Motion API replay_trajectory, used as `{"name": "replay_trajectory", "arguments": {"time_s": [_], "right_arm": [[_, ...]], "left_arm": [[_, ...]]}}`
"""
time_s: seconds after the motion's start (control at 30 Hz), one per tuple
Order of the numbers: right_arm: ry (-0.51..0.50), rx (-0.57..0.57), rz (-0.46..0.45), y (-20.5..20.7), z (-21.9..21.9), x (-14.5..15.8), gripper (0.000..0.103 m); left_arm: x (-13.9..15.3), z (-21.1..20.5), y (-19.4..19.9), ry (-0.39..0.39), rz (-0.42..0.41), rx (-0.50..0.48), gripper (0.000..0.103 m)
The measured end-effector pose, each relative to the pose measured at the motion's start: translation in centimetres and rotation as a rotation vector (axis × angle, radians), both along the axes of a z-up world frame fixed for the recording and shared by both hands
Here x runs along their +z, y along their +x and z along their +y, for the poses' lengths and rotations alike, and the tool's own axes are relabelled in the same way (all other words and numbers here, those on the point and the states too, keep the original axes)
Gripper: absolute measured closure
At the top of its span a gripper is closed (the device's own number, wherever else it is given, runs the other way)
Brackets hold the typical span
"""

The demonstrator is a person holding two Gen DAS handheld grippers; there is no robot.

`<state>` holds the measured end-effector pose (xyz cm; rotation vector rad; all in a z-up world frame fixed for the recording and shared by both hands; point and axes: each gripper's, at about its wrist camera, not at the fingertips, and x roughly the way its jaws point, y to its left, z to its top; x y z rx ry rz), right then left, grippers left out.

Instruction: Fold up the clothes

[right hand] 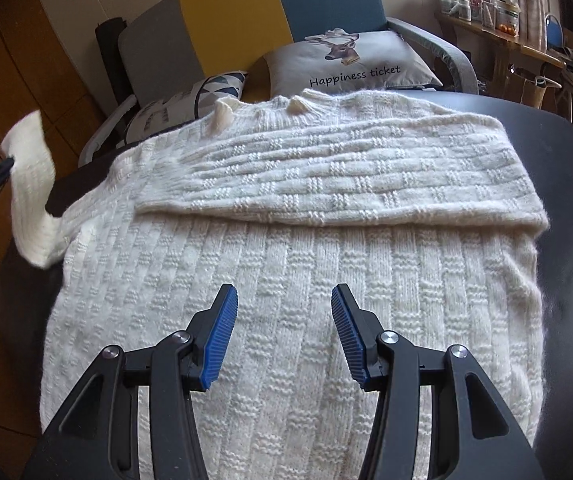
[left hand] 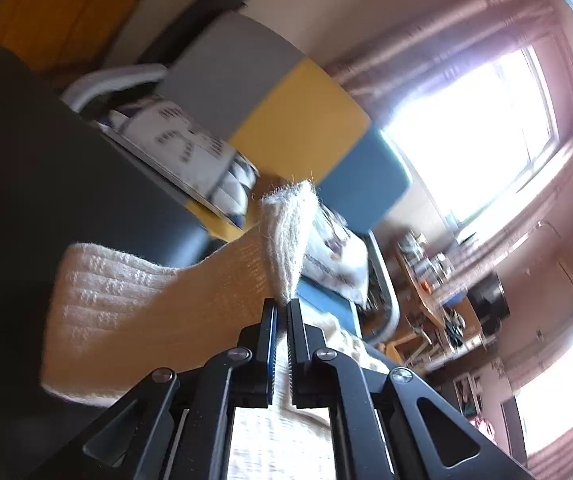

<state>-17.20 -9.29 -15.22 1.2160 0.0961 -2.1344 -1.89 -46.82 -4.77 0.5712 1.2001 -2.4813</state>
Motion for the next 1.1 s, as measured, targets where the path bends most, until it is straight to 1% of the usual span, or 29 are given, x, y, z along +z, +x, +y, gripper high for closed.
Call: {"name": "replay_trajectory", "arguments": {"time_s": [0.2, 0.3, 0.43, 0.63, 0.73, 0.87, 0.9, 0.93, 0.97, 1.07, 1.1], "right_arm": [[-0.009, -0.013, -0.009, -0.2, 1.1, -0.3, 0.051], [-0.013, -0.017, -0.012, -0.3, 1.6, -0.2, 0.051], [-0.010, -0.024, -0.010, -0.5, 2.4, -0.3, 0.051], [-0.022, -0.034, -0.018, -0.7, 3.6, -0.1, 0.051], [-0.041, -0.038, -0.029, -1.0, 4.1, 0.1, 0.051], [-0.055, -0.034, -0.033, -1.4, 4.3, 0.1, 0.051], [-0.060, -0.032, -0.035, -1.5, 4.3, 0.2, 0.051], [-0.072, -0.031, -0.040, -1.6, 4.2, 0.2, 0.051], [-0.086, -0.031, -0.045, -1.7, 4.1, 0.3, 0.051], [-0.137, -0.026, -0.066, -1.9, 3.7, 0.6, 0.051], [-0.167, -0.022, -0.078, -2.0, 3.6, 0.7, 0.051]], "left_arm": [[0.6, 5.1, -5.0, -0.033, -0.042, -0.128, 0.100], [-0.1, 7.5, -6.9, -0.044, -0.070, -0.178, 0.100], [-1.7, 10.4, -9.2, -0.057, -0.120, -0.233, 0.100], [-4.8, 15.7, -12.7, -0.103, -0.222, -0.345, 0.100], [-6.4, 17.4, -13.7, -0.102, -0.261, -0.375, 0.099], [-7.5, 18.8, -14.2, -0.111, -0.303, -0.407, 0.099], [-7.7, 19.1, -14.3, -0.112, -0.311, -0.413, 0.097], [-7.8, 19.3, -14.2, -0.106, -0.311, -0.415, 0.090], [-8.0, 19.4, -14.2, -0.096, -0.312, -0.422, 0.087], [-8.1, 19.3, -13.7, -0.060, -0.308, -0.423, 0.084], [-7.7, 18.9, -12.9, -0.053, -0.291, -0.414, 0.084]]}}
